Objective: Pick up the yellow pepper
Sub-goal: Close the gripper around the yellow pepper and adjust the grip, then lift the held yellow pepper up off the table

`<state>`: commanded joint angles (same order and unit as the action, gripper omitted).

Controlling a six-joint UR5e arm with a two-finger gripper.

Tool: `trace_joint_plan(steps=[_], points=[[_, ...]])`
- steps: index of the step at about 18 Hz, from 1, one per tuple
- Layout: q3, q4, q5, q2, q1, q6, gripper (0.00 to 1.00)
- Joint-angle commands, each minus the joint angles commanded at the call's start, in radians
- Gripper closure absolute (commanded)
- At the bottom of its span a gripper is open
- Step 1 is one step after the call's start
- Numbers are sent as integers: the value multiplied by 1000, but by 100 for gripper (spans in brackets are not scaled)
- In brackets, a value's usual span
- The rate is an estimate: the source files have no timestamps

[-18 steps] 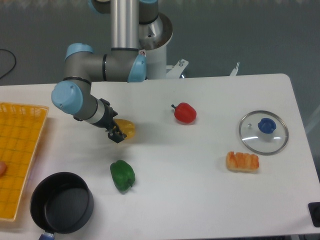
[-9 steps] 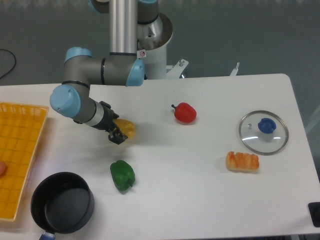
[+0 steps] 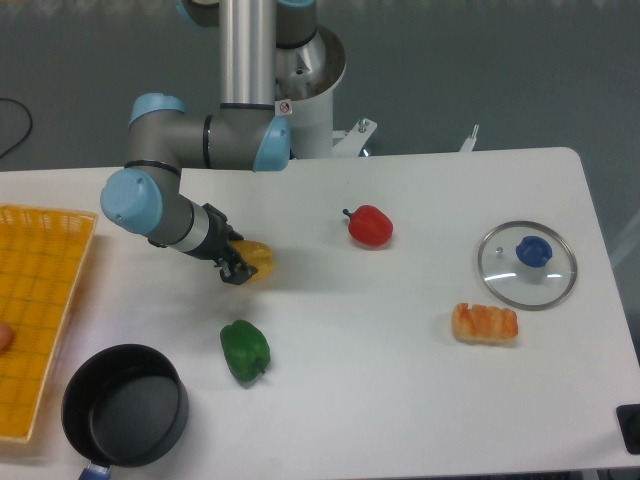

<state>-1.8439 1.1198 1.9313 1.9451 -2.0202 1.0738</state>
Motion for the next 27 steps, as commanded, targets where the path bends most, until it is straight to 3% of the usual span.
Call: trace_joint_plan(steps=[4, 13, 18, 27], points=[[51, 34, -18, -55, -58, 15, 39], [161, 78, -215, -100, -236, 69, 38], [166, 81, -268, -118, -308, 129, 38], [166, 101, -308, -130, -354, 144, 38]])
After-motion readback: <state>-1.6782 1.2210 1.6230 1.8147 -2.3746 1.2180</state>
